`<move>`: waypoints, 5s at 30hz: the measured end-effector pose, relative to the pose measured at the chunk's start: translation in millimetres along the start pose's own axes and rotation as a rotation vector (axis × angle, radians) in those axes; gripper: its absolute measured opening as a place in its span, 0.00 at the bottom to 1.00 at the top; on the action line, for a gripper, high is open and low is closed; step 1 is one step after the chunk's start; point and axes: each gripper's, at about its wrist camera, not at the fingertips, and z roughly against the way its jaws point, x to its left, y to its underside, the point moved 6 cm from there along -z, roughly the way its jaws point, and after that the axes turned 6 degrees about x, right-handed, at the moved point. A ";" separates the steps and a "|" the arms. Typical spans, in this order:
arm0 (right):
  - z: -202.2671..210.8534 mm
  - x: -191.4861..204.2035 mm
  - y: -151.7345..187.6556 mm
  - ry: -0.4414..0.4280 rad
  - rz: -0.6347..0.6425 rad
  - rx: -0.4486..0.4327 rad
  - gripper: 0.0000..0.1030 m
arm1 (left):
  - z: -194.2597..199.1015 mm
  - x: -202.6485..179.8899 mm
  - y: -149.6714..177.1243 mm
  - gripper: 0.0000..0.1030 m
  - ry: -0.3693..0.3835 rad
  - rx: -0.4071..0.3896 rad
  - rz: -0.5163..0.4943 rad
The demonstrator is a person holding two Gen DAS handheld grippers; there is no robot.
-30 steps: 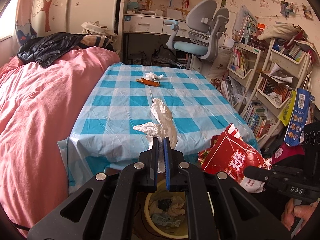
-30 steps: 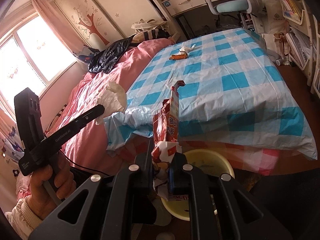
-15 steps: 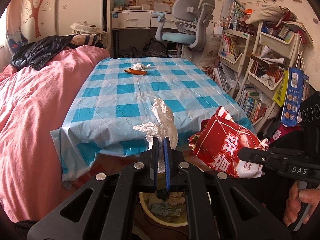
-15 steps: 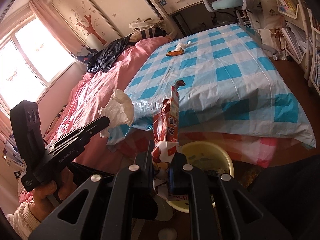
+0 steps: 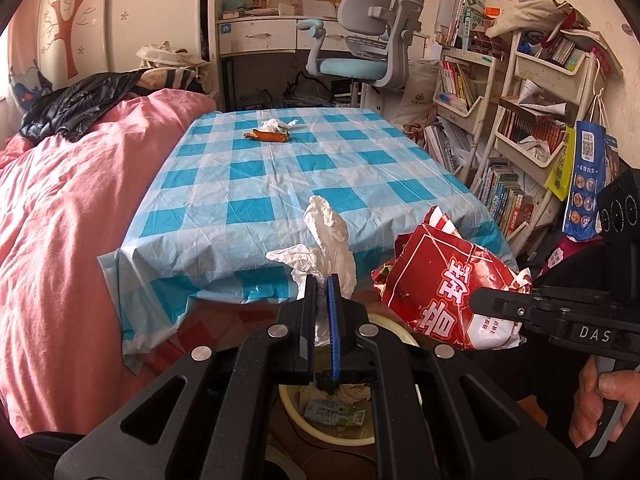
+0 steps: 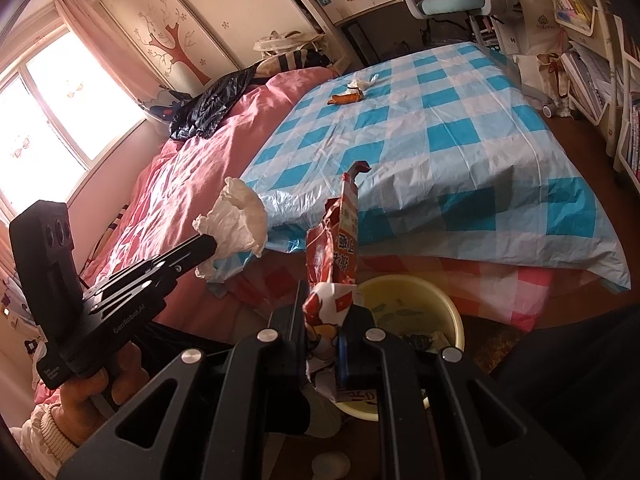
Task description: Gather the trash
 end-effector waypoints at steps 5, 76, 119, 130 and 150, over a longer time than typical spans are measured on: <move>-0.9 -0.9 1.3 0.012 0.002 0.004 0.13 | -2.0 -1.4 0.8 0.05 -0.002 0.006 -0.004; -152.1 -1.3 -278.9 0.187 0.338 0.047 0.56 | -137.3 136.9 -161.9 0.88 -0.091 0.034 0.419; -124.2 -57.7 -217.7 -0.175 -0.192 0.125 0.22 | -244.6 142.8 -164.3 0.87 -0.098 0.252 0.478; -142.3 -35.1 -225.1 -0.180 -0.088 0.130 0.24 | -249.5 135.7 -166.4 0.59 -0.214 0.251 0.322; -91.5 2.7 -209.6 0.086 0.189 -0.097 0.24 | -144.1 146.4 -159.4 0.13 -0.020 0.095 0.312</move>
